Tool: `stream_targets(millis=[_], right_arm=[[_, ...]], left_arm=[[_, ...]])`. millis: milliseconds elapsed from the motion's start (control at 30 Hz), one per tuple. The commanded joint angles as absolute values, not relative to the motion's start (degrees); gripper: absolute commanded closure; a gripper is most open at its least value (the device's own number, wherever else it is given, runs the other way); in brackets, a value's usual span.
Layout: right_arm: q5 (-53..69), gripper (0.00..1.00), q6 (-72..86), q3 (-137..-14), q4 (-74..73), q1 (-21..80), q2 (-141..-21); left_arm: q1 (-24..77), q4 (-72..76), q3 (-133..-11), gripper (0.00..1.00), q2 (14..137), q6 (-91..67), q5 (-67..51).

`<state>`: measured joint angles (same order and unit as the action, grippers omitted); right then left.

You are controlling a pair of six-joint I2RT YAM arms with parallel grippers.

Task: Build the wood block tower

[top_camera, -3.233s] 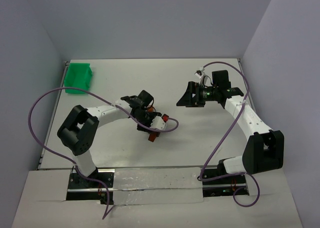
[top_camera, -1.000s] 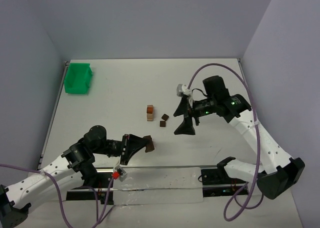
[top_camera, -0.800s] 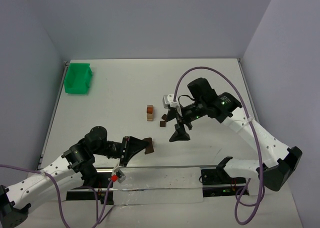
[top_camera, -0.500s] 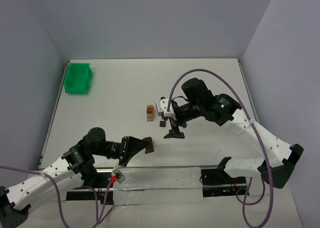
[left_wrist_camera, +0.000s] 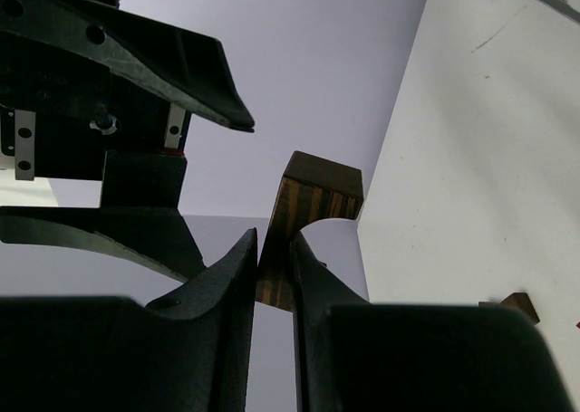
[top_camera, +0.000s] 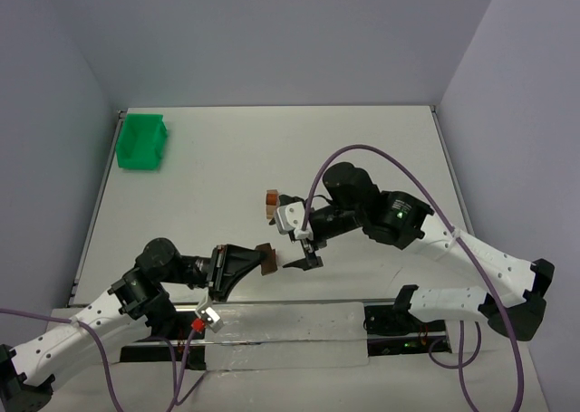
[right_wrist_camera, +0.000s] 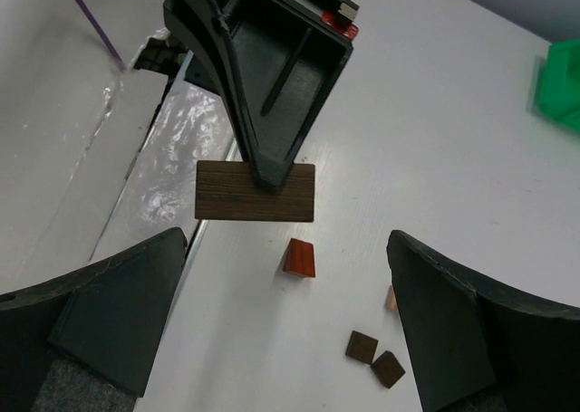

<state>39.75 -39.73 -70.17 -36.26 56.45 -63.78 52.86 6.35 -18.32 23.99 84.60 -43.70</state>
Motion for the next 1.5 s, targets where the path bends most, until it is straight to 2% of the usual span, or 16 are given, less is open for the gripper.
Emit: stream_targets(millis=[0,933,1467], right_arm=[[40.2,0.00,-37.6,-71.1,-32.8,59.0,-65.1],[38.2,0.02,-32.6,-68.6,-27.9,62.2,-68.8],[35.6,0.26,-33.3,-68.0,-26.8,62.2,-69.5]], left_arm=[[53.0,11.4,-18.3,1.00,23.4,82.2,-44.3],[53.0,11.9,-19.9,1.00,23.6,78.6,-42.7],[53.0,9.9,-20.5,1.00,22.1,78.1,-42.5]])
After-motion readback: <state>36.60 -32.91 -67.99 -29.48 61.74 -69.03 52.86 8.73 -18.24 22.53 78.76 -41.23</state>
